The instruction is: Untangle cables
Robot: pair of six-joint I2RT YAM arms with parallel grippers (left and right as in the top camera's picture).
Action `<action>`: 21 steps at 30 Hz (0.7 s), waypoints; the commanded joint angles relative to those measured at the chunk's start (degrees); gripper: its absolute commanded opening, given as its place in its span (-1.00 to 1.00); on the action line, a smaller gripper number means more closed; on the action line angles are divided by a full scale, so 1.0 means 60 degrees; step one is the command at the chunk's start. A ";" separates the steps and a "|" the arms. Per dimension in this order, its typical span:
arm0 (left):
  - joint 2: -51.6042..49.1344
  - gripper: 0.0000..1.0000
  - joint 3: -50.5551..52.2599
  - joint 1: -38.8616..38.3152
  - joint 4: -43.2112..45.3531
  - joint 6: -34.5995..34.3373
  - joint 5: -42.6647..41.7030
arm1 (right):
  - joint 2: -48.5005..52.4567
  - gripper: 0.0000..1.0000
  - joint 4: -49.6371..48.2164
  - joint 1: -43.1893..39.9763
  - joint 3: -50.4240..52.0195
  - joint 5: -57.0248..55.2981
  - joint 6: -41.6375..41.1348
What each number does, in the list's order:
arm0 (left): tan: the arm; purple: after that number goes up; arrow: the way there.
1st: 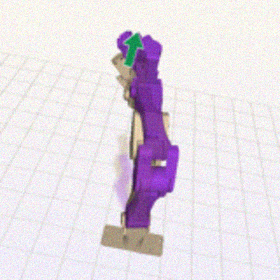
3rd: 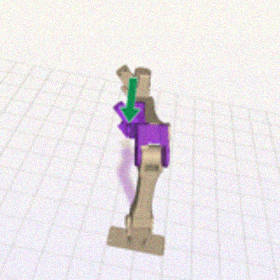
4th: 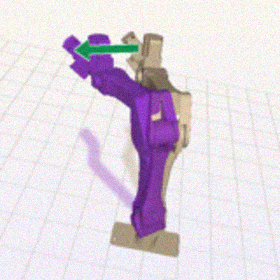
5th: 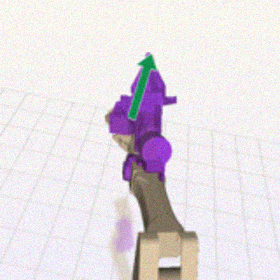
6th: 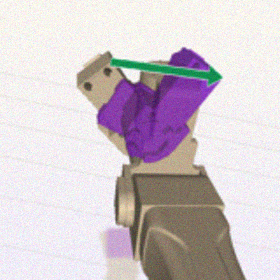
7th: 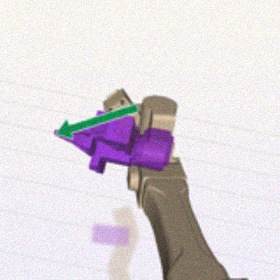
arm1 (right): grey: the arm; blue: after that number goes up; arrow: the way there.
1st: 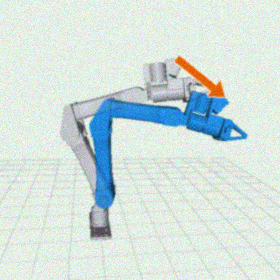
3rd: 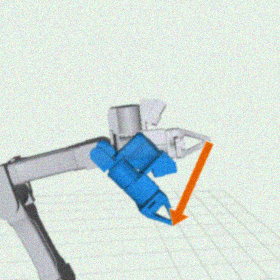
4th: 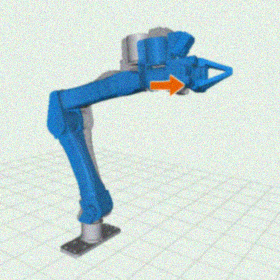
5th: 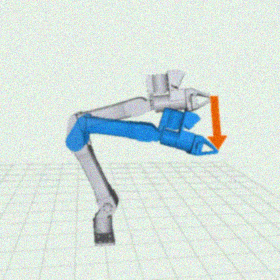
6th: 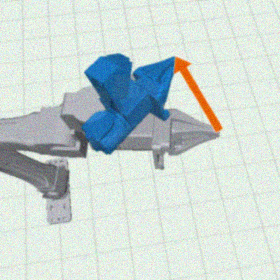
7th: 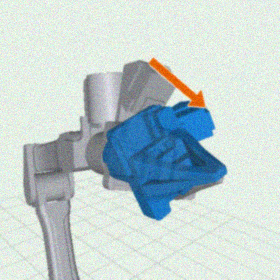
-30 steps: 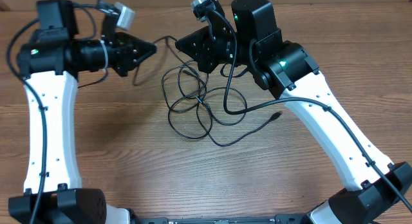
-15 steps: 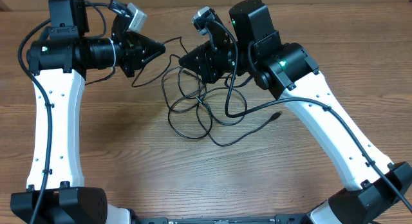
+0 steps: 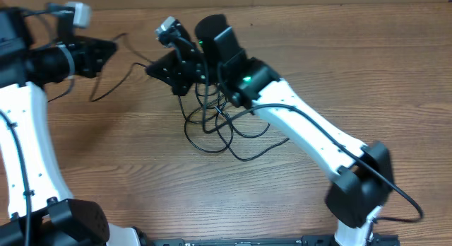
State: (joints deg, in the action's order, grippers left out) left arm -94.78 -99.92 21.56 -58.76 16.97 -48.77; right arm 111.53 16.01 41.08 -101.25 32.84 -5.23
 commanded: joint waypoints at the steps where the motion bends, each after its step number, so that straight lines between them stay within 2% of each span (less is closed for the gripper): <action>1: 0.0011 -0.92 -0.0233 0.0940 -0.0215 -0.0845 0.0175 | 0.0958 -0.92 -0.1402 0.0561 0.0004 -0.0102 -0.0572; 5: 0.0011 -0.91 -0.0233 0.1377 -0.0576 -0.0841 0.0605 | 0.1920 -0.93 -0.2412 0.1137 0.0004 -0.0102 -0.1639; 10: 0.0011 -0.92 -0.0233 0.1421 -0.0739 -0.0911 0.1235 | 0.2448 -0.78 -0.2102 0.1796 0.0004 -0.0106 -0.1872; 14: 0.0000 -0.92 -0.0229 0.1286 -0.0845 -0.0911 0.1239 | 0.2488 -0.42 -0.1402 0.1945 0.0004 -0.0138 -0.1843; 16: -0.0007 -0.91 -0.0229 0.1246 -0.0918 -0.0911 0.1246 | 0.2444 -0.01 -0.1144 0.1785 -0.0011 -0.0138 -0.1843; 17: -0.0007 -0.92 -0.0226 0.1217 -0.0943 -0.0911 0.1249 | 0.2393 0.12 -0.0969 0.1643 -0.0015 -0.0135 -0.1843; 19: -0.0007 -0.92 -0.0226 0.1206 -0.1013 -0.0922 0.1239 | 0.2226 0.30 -0.0466 0.1322 -0.0015 -0.0135 -0.1843; 21: -0.0007 -0.92 -0.0226 0.1206 -0.1147 -0.0980 0.1246 | 0.2007 0.36 0.0229 0.0936 -0.0015 -0.0138 -0.1840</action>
State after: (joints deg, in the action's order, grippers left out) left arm -94.78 -99.92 29.26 -64.88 11.99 -41.32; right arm 127.02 14.15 51.11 -100.92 32.64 -16.12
